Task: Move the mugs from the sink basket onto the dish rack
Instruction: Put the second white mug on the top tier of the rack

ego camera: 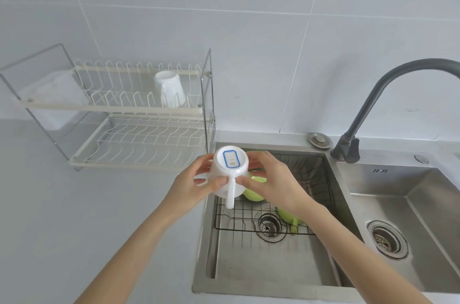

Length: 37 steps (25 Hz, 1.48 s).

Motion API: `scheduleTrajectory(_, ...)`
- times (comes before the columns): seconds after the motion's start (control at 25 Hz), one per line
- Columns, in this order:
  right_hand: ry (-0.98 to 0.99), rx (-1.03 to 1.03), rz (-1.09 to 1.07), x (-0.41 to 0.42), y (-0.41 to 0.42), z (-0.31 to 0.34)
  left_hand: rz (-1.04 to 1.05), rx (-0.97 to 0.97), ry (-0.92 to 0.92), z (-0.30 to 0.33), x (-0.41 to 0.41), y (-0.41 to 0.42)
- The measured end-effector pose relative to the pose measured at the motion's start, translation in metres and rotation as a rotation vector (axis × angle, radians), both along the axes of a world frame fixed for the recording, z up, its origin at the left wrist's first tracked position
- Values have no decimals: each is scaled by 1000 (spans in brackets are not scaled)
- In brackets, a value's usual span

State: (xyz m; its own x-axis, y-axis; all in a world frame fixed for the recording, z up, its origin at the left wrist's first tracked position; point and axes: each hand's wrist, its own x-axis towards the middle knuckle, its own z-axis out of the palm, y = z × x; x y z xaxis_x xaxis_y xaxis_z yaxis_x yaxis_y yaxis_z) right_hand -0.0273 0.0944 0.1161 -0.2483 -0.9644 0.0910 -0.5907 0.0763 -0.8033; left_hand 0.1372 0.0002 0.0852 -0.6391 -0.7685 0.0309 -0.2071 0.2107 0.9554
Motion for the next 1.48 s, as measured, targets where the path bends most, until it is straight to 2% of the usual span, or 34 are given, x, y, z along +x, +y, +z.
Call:
scheduleTrajectory(0.48,67,-97,-6,97,-74,44,-9,-245,-10,48,93,-80)
scheduleTrajectory(0.84,128,-165,8,124,-137,98,37,-407,17,105,120,-148)
scheduleTrajectory(1.12,165,-170,3,130,-197,130,56,-547,-59,143,126,-207)
scheduleTrajectory(1.48,270,-70,71,134,-285,138,23,-510,-180,147,133,-289)
